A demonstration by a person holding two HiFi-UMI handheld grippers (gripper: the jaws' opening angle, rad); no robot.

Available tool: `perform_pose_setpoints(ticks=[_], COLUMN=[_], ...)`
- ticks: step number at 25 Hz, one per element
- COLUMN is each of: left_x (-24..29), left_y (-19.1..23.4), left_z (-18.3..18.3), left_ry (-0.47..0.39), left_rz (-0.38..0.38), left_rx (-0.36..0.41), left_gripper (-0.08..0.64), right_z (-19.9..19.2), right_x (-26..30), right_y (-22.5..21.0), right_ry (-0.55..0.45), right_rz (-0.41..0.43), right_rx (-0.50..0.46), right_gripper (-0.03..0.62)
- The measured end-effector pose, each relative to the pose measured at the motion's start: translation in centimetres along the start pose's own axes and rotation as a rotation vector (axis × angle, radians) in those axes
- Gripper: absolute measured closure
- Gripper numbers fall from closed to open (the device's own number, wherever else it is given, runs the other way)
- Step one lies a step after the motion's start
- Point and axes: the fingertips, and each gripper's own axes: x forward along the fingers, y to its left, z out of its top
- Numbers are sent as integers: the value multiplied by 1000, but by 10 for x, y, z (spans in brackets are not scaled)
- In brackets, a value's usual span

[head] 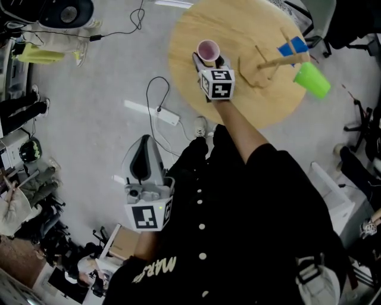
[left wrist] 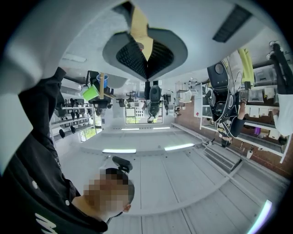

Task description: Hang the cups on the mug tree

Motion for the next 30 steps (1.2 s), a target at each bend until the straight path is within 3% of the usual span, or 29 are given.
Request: perform_pose_setpoints(ticks=[6,13,17,21,26,30], left_x=[12,21,27,29,30,30], left_y=[-20,-42,-54,-62,-70,-71], left_z=[17,26,30,32,33,31], left_ry=[-32,-45,-43,-41,-35,-27], left_rz=[-72,-135,-154,-177,-190,-196], left_rx=[53,66,58,77,81,86], left_gripper=[565,566,566,566,565,565], right_z=[35,61,79,71,74,82], right_x=[-30,-65,-75,-89,-103,-118], right_y=[-27,-58,-71,-102,-123,-135], right_ry=[-209,-407,-483,-549,-666,-834], right_rz=[37,116,175,86,99,173], right_rx=[430,737,848,1074,1073,1111], right_gripper=[327,328,333,339,339,336])
